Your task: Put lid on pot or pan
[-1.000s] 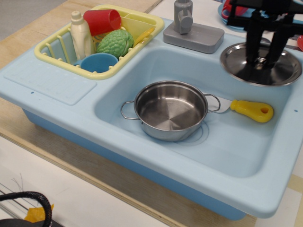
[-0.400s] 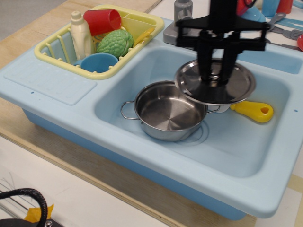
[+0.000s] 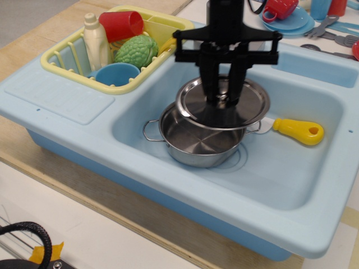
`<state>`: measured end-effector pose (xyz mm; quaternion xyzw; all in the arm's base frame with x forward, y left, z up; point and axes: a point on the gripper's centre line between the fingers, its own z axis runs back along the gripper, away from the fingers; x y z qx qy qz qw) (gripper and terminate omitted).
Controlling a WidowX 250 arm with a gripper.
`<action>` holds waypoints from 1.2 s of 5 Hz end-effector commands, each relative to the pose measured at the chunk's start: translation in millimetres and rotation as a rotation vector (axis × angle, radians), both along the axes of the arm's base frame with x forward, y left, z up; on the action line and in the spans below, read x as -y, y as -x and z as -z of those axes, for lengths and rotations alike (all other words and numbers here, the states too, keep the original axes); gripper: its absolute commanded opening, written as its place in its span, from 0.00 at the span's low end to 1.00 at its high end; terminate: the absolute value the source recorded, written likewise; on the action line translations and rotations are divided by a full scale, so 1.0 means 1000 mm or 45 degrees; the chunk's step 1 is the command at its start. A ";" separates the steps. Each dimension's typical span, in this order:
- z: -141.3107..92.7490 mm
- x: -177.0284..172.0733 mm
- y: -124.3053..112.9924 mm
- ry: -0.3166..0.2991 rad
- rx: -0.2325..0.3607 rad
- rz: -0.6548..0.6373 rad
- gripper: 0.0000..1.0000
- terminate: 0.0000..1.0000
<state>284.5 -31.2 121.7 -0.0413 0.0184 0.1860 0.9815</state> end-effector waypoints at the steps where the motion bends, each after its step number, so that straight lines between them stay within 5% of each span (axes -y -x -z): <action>1: -0.010 -0.009 0.010 0.016 0.049 -0.037 0.00 0.00; 2: -0.005 -0.013 0.016 0.022 0.037 -0.048 0.00 0.00; 3: 0.003 -0.017 0.015 0.049 0.024 -0.033 1.00 0.00; 5: 0.006 -0.019 0.013 0.070 0.025 0.021 1.00 0.00; 6: 0.006 -0.019 0.013 0.070 0.025 0.021 1.00 1.00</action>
